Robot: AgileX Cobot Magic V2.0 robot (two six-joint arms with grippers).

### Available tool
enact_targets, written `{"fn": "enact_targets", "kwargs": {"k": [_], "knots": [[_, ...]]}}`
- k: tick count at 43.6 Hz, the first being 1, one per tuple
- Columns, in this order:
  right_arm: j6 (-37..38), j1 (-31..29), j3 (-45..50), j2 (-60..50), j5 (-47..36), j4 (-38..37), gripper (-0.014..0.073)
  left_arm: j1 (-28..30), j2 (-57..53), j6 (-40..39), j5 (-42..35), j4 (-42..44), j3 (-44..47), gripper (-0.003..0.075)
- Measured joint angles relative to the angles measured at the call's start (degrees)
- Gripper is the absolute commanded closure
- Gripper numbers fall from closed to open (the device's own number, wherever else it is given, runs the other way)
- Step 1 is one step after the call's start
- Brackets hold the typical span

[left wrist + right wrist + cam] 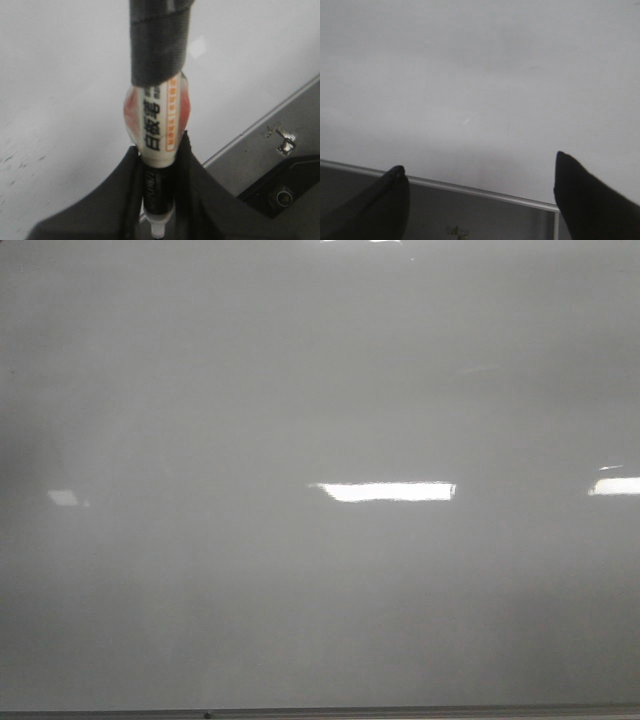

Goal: Write number 7 on whiteboard

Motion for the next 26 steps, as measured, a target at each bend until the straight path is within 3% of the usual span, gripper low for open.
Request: {"fn": "enact_targets", "kwargs": {"k": [14,26], "knots": [[-16.1,9.2,-3.5,10.6,4.4,6.5,-0.002,-16.1,6.7,12.1,1.1,-2.3,-0.5,0.0735],[-33.3,20.5,-3.8,17.0,5.5,12.7,-0.002,-27.6,11.4,15.5,0.4,-2.4,-0.5,0.0735]]}}
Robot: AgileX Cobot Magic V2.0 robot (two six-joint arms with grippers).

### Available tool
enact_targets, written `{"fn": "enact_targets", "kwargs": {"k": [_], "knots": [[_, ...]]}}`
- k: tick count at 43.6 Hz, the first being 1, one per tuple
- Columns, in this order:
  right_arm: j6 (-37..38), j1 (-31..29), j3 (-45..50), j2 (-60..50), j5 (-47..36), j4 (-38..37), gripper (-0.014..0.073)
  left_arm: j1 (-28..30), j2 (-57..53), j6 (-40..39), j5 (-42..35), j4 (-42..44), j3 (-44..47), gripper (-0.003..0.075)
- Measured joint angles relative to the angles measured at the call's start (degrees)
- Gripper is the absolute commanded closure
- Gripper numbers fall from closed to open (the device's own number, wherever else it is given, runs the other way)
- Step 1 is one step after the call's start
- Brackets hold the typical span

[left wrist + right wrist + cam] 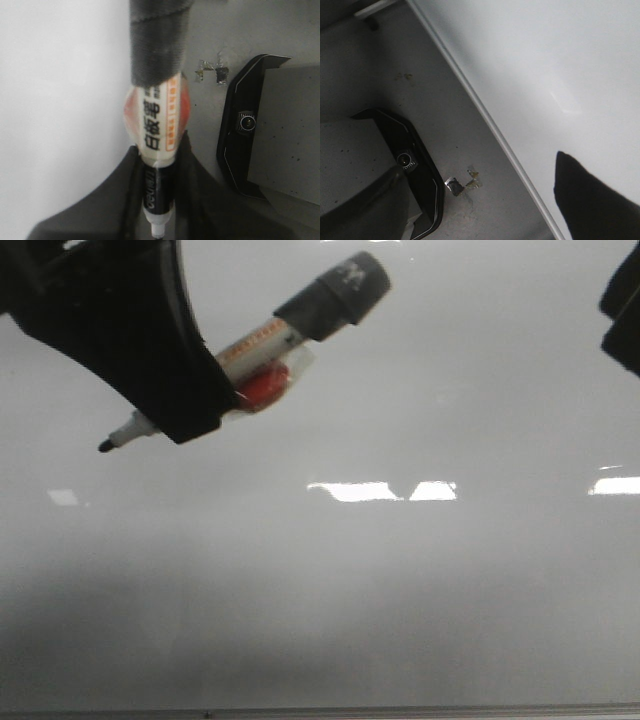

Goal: Write number 7 on whiteboard

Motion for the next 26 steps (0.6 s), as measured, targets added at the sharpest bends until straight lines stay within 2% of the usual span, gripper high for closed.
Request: {"fn": "enact_targets", "kwargs": {"k": [10,21,24,26], "knots": [[-12.9,6.7,-0.1,3.6,-0.3,11.1,-0.002,-6.3,1.1,0.1,-1.5,-0.1,0.0,0.0735],[-17.2,9.9,-0.1,6.3,-3.0,16.7,-0.0016,-8.0,1.1,0.1,-2.6,-0.1,0.0,0.0735],[-17.5,9.9,-0.1,6.3,-3.2,16.8,0.0027,-8.0,1.1,0.1,-2.7,-0.1,0.0,0.0735],[-17.6,9.9,-0.1,6.3,-3.3,16.8,0.0088,-8.0,1.1,0.1,-2.8,-0.1,0.0,0.0735]]}}
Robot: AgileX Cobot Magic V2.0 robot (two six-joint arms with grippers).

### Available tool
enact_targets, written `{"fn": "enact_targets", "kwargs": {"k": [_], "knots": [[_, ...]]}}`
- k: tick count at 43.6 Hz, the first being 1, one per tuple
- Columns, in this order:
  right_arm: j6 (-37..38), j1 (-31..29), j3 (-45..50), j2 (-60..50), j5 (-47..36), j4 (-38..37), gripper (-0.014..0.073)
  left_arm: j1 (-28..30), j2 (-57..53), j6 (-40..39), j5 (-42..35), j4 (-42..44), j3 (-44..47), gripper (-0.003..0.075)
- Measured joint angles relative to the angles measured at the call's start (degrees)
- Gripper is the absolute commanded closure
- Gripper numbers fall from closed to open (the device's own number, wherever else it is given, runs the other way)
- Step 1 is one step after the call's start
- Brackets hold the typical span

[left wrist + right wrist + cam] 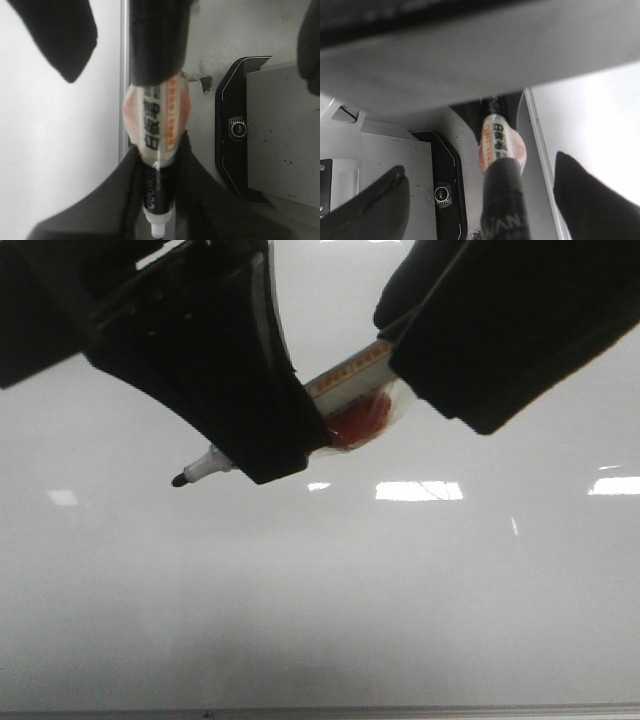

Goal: Write number 7 on whiteboard

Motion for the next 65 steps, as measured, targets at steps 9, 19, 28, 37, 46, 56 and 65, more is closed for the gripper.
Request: {"fn": "enact_targets", "kwargs": {"k": [9,19,28,37,46,56,65], "knots": [[-0.1,0.0,0.0,0.0,-0.2,0.0,0.0356,-0.2,0.0,0.0,-0.1,0.0,0.0,0.0735],[-0.2,0.0,0.0,0.0,-1.2,-0.8,0.0525,-0.2,0.0,0.1,-0.1,-0.1,0.0,0.0681],[-0.4,0.0,0.0,0.0,-1.0,-0.8,0.0656,-0.2,0.0,0.1,-0.6,-0.1,0.0,0.0337],[-0.4,0.1,0.0,-0.2,-1.0,-0.5,0.0659,0.7,-1.6,-0.6,-1.3,0.9,0.0,0.0291],[8.8,0.1,-2.9,-2.1,-2.3,-9.5,0.0659,6.3,-9.4,-3.6,-1.3,0.8,0.0,0.0291],[40.6,-1.3,-9.2,-2.6,-3.4,-26.3,0.0659,16.3,-18.0,-11.9,-0.8,0.8,1.2,0.0291],[48.2,-1.9,-5.7,-2.0,-14.2,-28.3,0.0659,19.3,-20.5,-13.0,-0.1,0.8,3.5,0.0291]]}}
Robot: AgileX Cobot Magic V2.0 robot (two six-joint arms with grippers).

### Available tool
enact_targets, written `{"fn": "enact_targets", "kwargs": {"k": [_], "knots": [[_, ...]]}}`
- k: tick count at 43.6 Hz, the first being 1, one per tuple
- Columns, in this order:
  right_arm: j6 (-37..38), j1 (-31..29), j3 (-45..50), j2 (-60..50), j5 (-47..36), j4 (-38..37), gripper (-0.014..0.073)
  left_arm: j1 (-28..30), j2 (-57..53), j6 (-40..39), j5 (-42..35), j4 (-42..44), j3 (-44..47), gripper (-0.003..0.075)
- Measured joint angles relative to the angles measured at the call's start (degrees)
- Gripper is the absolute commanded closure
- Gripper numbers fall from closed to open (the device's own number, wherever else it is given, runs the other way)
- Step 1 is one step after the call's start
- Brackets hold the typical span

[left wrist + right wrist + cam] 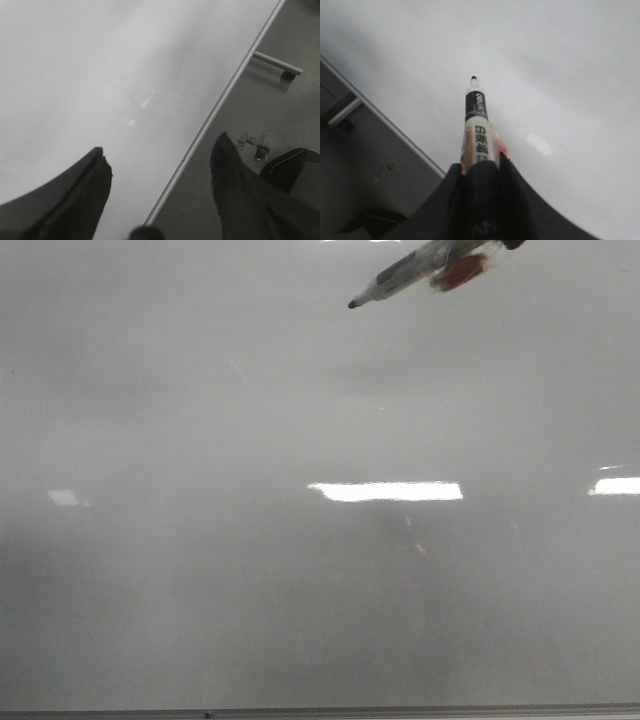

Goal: Write number 7 on whiteboard

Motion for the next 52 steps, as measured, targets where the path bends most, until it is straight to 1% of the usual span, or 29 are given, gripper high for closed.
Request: {"fn": "enact_targets", "kwargs": {"k": [9,16,31,39,44,52], "knots": [[4.2,-1.0,0.2,3.2,-9.0,0.0,0.0659,0.0,0.0,0.0,-0.1,0.0,0.2,0.0292],[6.3,-3.3,0.2,5.7,-10.7,0.0,0.0659,0.0,0.0,0.0,-0.1,0.0,0.2,0.0292],[6.7,-3.5,0.2,10.6,-15.8,0.0,0.0659,0.0,0.0,0.0,-1.2,-0.1,0.2,0.0302],[6.8,-4.3,0.2,12.5,-16.5,0.0,0.0659,0.0,0.0,-0.1,-1.3,-0.1,0.2,0.0302],[6.8,-7.2,0.2,12.5,-16.2,0.0,0.0659,0.0,0.0,-0.1,-1.3,-0.1,0.2,0.0302],[6.7,-11.7,0.2,11.3,-11.6,0.7,0.0659,0.0,0.0,-0.1,-1.5,-0.1,0.2,0.0302]]}}
